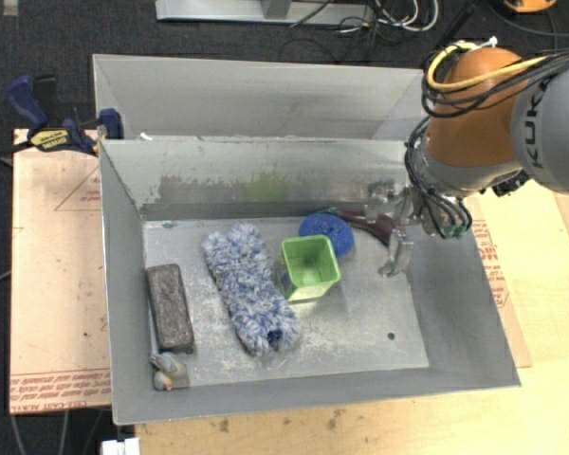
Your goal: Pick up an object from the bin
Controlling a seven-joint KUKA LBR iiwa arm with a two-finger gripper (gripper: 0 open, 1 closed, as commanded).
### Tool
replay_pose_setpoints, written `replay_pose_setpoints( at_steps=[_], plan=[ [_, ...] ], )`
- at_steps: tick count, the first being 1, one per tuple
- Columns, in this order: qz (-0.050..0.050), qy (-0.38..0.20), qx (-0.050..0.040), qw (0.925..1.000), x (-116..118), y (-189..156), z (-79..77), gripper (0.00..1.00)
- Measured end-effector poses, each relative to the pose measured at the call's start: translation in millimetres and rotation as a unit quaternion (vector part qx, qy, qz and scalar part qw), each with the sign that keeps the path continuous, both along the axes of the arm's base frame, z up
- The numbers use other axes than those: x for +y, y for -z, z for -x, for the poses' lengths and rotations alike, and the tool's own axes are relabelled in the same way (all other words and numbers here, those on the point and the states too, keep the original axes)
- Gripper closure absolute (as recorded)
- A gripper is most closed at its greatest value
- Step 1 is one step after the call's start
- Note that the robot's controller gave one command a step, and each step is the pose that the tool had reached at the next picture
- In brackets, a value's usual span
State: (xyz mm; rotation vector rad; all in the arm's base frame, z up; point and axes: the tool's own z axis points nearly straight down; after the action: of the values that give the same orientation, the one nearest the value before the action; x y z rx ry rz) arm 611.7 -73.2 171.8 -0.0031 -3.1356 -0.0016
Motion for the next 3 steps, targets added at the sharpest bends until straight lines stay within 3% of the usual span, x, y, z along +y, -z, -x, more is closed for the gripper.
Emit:
replay_pose_setpoints(
  at_steps=[1, 2, 3],
  plan=[
    [0.000, -0.001, -0.0038, 1.0000, 0.2, -5.1, -1.5, 0.00],
    [0.001, 0.000, -0.0075, 1.0000, 45.0, 46.2, -7.9, 0.00],
    [0.000, -0.067, -0.0048, 0.9977, 70.0, 82.3, -32.5, 0.00]
  ],
)
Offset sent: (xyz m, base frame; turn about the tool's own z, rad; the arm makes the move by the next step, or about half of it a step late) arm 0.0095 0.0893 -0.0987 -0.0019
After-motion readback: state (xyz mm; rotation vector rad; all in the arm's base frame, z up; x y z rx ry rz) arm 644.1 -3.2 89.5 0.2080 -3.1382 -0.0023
